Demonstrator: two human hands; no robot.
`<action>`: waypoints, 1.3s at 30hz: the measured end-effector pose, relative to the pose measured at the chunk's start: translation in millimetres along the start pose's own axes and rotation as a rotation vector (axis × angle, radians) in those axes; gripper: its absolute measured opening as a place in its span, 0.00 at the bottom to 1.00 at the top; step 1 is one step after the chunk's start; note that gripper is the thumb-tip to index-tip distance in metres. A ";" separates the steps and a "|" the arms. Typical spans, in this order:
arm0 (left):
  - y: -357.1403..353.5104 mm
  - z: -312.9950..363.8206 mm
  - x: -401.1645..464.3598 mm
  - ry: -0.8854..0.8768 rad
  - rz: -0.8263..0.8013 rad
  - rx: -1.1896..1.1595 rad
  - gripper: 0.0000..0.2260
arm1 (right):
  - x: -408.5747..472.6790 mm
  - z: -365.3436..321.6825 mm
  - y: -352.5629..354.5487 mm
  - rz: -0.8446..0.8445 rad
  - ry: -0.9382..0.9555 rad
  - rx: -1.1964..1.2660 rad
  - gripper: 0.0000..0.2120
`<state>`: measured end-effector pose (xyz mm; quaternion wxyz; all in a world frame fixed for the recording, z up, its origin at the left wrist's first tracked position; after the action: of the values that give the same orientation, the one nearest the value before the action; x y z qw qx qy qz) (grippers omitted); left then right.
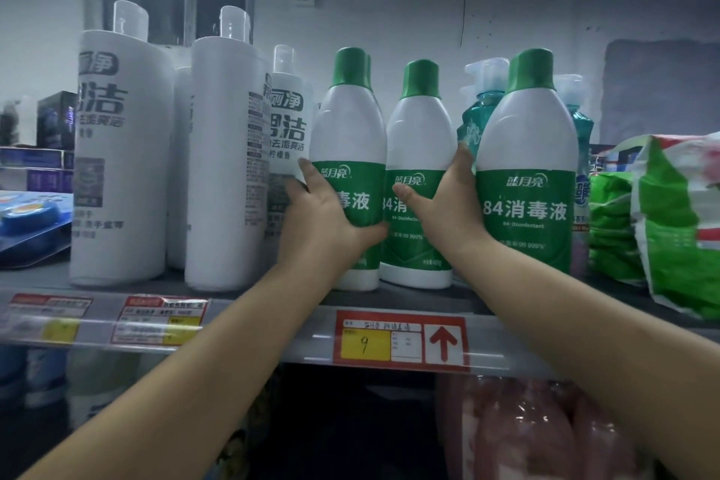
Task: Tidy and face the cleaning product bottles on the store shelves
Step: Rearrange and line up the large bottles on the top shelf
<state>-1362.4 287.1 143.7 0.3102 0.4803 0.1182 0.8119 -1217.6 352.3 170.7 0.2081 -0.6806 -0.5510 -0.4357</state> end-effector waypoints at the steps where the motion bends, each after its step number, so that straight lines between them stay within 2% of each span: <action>1: -1.5 -0.8 2.0 -0.006 0.000 -0.014 0.57 | 0.3 0.5 -0.4 -0.003 -0.004 -0.005 0.40; 9: -7.8 -0.1 10.8 0.011 -0.024 0.049 0.62 | 0.1 -1.3 2.1 0.015 0.008 -0.075 0.41; 16: -14.2 -2.3 11.3 -0.007 0.012 0.110 0.61 | 3.7 -6.0 0.4 0.042 0.052 -0.104 0.47; 22: -12.5 -2.6 8.0 -0.041 0.018 0.023 0.56 | 25.6 -41.5 9.1 0.090 0.198 -0.204 0.42; 25: -9.0 -1.8 6.7 -0.054 0.035 0.003 0.54 | 48.8 -57.4 13.5 0.045 0.156 -0.245 0.38; 28: -6.8 -1.5 5.6 -0.056 0.042 0.011 0.52 | 74.3 -62.0 14.4 -0.069 0.018 -0.281 0.36; 31: -0.8 2.8 5.9 -0.067 0.100 0.084 0.50 | 88.6 -58.1 11.3 -0.229 -0.111 -0.311 0.29; 34: 10.7 14.4 16.1 -0.107 0.180 0.176 0.48 | 92.0 -55.6 12.6 -0.277 -0.127 -0.261 0.21; 36: 16.9 22.1 30.2 -0.107 0.178 0.192 0.47 | 94.2 -54.1 13.1 -0.290 -0.141 -0.218 0.22; 39: 22.1 31.9 50.8 -0.094 0.150 0.197 0.50 | 94.5 -52.6 12.0 -0.309 -0.207 -0.137 0.29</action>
<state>-1361.4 297.8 206.7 0.2053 0.5534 0.1462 0.7939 -1224.3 362.2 278.8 0.0342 -0.6419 -0.6363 -0.4266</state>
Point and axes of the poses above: each hand's wrist, its own x-axis towards the middle knuckle, its own y-axis out of the back of the hand, z = x × y, the point moved 6 cm from there along x, towards the middle knuckle
